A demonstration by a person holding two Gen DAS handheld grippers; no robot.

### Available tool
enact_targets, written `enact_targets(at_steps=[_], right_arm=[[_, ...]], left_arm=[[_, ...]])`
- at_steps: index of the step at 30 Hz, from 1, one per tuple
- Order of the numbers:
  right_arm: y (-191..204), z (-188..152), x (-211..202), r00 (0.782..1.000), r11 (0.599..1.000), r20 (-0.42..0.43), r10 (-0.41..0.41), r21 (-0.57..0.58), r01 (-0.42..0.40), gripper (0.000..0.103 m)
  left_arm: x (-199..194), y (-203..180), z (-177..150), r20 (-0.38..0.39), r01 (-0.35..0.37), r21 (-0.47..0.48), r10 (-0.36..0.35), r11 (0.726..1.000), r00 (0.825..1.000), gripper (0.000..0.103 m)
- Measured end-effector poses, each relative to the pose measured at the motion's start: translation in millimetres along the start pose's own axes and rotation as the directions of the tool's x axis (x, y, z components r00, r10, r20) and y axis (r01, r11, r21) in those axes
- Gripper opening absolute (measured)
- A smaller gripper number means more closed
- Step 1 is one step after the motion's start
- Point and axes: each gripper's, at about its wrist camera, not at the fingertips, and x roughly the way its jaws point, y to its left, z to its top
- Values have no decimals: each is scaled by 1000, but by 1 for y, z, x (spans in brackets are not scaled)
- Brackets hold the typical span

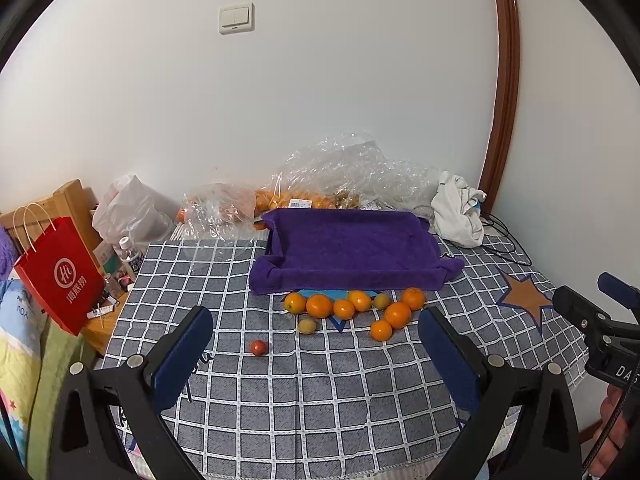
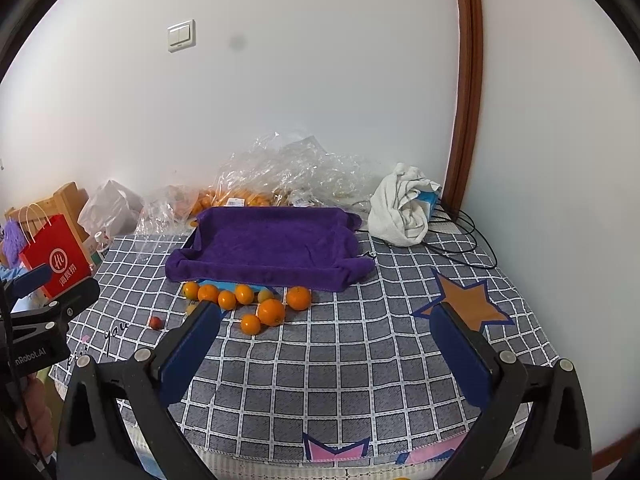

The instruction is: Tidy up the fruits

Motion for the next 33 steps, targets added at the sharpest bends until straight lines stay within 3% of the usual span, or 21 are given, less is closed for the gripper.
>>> enact_targets(at_steps=[33], right_arm=[[1,1,0,1000,1000,1,5,8,-5,103]], left_arm=[[-1,-2,-2,7,1,5,-1,1000,1000,103]])
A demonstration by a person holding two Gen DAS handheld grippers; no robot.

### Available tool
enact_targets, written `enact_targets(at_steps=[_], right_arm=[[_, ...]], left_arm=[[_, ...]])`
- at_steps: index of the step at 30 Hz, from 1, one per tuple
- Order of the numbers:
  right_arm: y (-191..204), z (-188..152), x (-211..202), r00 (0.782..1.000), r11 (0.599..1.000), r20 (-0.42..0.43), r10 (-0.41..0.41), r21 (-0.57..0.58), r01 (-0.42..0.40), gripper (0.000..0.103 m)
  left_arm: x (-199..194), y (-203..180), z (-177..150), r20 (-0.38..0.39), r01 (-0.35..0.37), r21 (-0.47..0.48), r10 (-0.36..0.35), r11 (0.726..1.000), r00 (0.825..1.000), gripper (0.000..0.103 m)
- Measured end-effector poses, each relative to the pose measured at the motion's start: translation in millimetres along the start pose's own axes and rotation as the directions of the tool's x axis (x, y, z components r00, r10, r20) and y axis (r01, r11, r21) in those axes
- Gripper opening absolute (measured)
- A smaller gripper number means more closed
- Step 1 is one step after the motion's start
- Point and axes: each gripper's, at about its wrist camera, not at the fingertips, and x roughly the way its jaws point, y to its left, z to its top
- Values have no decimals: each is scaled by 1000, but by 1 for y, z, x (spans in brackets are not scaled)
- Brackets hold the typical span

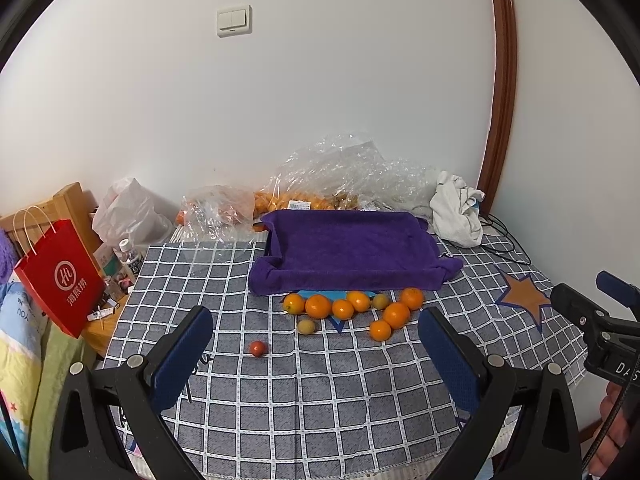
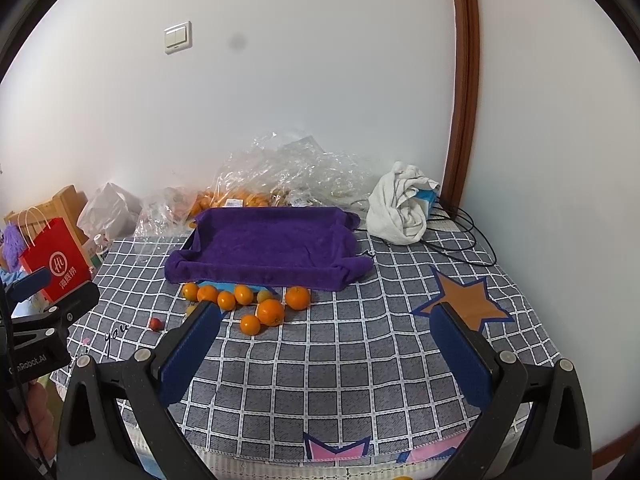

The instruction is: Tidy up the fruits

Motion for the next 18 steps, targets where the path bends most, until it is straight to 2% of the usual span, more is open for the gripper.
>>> enact_targets(at_steps=[18], right_arm=[[4,0,1,1000,1000,1,1,-3,-1,103]], left_arm=[[3,4,-1,-1,0,-15,0,1000,1000,103]])
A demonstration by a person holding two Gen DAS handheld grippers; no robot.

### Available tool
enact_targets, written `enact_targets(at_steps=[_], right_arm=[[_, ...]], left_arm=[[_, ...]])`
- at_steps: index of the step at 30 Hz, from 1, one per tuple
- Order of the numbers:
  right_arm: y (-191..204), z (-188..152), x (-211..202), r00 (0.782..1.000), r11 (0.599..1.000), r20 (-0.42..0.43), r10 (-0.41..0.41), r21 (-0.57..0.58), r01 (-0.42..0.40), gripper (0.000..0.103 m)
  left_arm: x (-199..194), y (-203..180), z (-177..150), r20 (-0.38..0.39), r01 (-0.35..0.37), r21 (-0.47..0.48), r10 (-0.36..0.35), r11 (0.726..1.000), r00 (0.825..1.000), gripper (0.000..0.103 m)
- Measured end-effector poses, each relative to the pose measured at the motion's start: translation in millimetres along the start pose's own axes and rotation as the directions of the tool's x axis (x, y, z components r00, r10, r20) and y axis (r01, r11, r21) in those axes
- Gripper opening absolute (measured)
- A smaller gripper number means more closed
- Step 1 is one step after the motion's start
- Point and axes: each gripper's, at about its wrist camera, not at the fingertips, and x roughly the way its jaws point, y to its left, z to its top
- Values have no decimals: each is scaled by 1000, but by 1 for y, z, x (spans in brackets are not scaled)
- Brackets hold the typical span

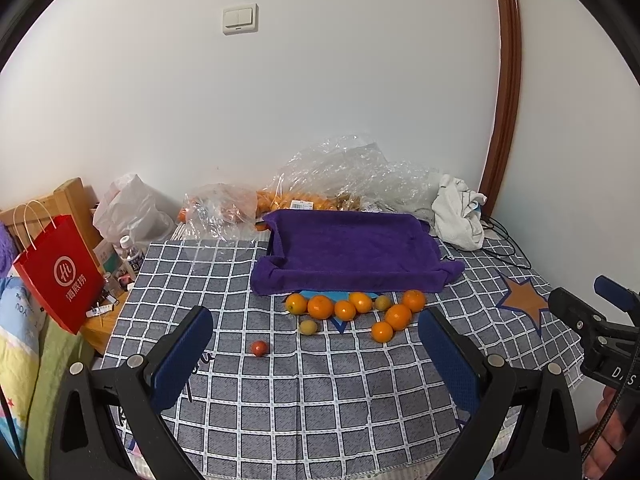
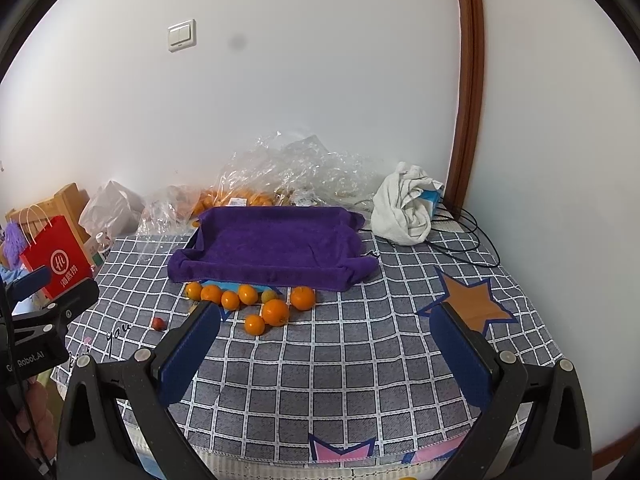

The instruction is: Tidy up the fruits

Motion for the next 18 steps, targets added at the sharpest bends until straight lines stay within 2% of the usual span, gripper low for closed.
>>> enact_targets(at_steps=[10,18], right_arm=[[4,2,14,1000,1000,0,14,-16,-14,103],[-3,-4,61,999,1000,-38,14,2,-14,103]], left_arm=[[17,9,5,3,1,-19,-1,1000,1000,103],[65,33,1,-53,-34,-54,32,998,998,103]])
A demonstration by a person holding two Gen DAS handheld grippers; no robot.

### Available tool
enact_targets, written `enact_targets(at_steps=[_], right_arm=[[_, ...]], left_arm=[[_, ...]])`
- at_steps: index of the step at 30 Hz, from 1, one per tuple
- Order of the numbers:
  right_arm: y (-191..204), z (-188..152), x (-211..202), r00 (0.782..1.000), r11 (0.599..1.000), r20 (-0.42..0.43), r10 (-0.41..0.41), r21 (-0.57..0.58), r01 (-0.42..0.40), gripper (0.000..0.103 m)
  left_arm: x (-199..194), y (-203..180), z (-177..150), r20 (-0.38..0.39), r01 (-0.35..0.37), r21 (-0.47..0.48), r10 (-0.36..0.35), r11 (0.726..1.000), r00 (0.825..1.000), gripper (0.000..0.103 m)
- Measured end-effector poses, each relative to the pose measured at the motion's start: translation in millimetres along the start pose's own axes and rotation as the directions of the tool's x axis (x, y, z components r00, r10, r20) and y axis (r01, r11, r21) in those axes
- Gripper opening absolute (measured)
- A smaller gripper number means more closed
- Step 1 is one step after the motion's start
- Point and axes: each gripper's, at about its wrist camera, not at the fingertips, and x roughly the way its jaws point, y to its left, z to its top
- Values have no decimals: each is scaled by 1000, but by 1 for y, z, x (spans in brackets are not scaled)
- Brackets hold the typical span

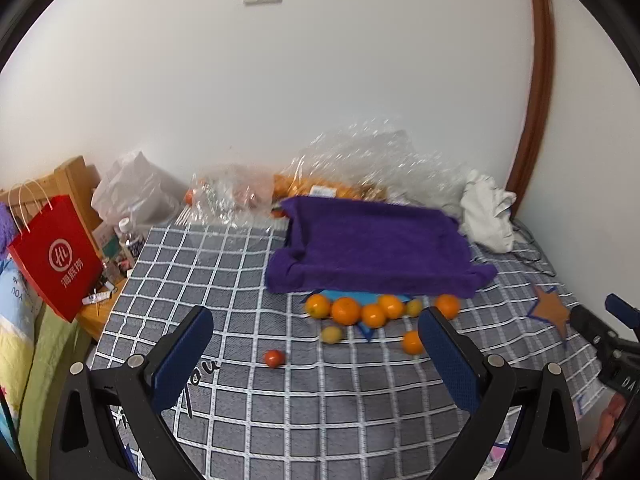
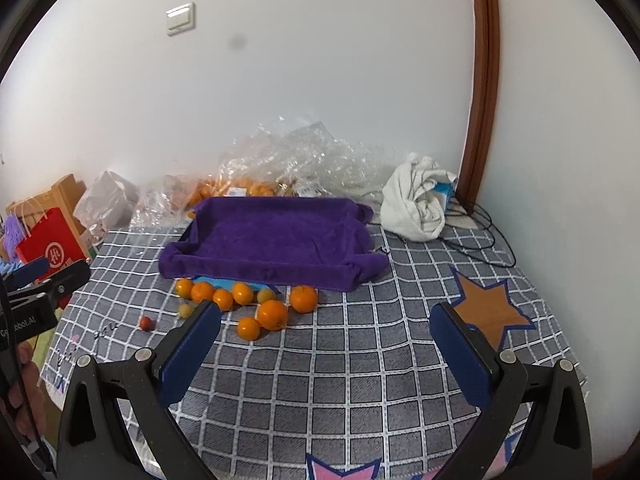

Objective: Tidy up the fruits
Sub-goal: 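Reach the left gripper to the red cherry tomato and close on it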

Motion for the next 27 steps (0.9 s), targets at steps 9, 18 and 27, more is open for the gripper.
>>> enact_targets(at_steps=[9,18,27], right_arm=[[-14,-25,78,994,1000,-107,-18,-3,18,101],[-22,-55,135,977,998,-205,55,49,-45,86],[-23,-59,158,971,994,-221,95,70,-81,77]], left_arm=[[75,27,-25,-128,-22,-21,19,1000,992,87],[130,48,-63,-224,1,-53,-12,999,974,48],[152,50,-74,-269,49,-100,-75,994,960,23]])
